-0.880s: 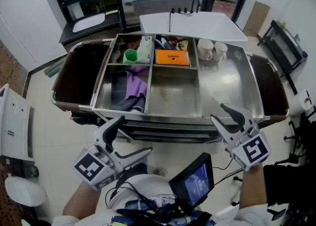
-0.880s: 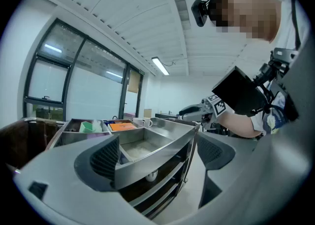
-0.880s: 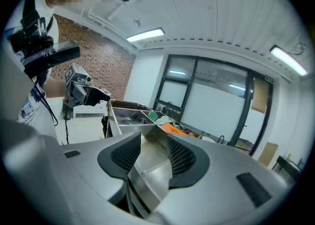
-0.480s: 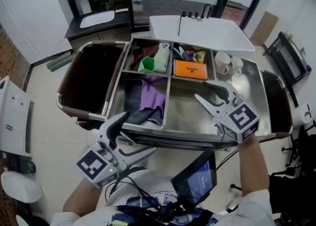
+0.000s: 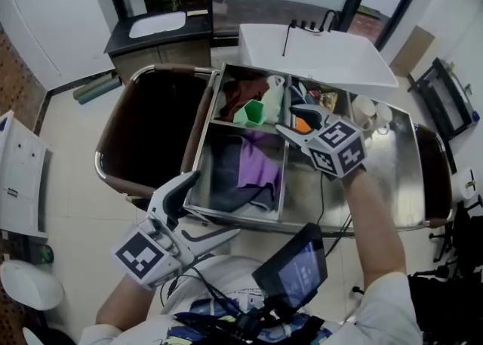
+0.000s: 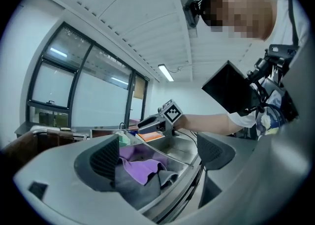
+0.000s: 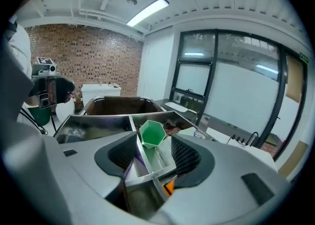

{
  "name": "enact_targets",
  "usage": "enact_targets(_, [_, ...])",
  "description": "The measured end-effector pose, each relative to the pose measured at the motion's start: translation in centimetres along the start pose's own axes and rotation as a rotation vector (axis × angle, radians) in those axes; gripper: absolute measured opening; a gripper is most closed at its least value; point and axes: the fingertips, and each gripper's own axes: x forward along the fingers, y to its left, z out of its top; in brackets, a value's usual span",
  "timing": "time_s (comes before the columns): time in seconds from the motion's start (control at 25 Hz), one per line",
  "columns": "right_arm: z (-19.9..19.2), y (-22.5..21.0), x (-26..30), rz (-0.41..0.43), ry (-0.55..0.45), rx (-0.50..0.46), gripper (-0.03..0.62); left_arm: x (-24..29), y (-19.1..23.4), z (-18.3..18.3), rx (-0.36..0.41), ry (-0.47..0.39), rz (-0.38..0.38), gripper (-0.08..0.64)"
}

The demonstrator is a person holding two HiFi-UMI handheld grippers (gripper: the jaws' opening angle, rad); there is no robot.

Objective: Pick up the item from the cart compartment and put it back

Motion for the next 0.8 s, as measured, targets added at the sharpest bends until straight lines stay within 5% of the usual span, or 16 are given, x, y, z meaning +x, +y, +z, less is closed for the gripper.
enact_targets(0.16, [0.1, 0.8, 3.9, 0.041, 0.043, 0.017, 0.275, -0.5, 2.1, 0.0, -0.003, -0.007, -0.014, 0.469])
enact_targets(0.36, [0.0, 1.4, 7.3, 0.072, 0.080, 0.037, 0.423, -0.3, 3.7, -0.4, -0.009, -0.007, -0.032, 0.469])
enact_targets(0.6, [-0.9, 0.5, 10.5, 0.071, 0.149, 0.160, 0.423, -0.1, 4.6, -0.9, -0.030, -0.006, -0.053, 0.469])
enact_targets(0.8, [-1.6, 0.4, 11.3, 0.080, 0.221, 0.169, 0.425, -0.3, 5.4, -1.0, -0.032, -0.006, -0.054, 0.469])
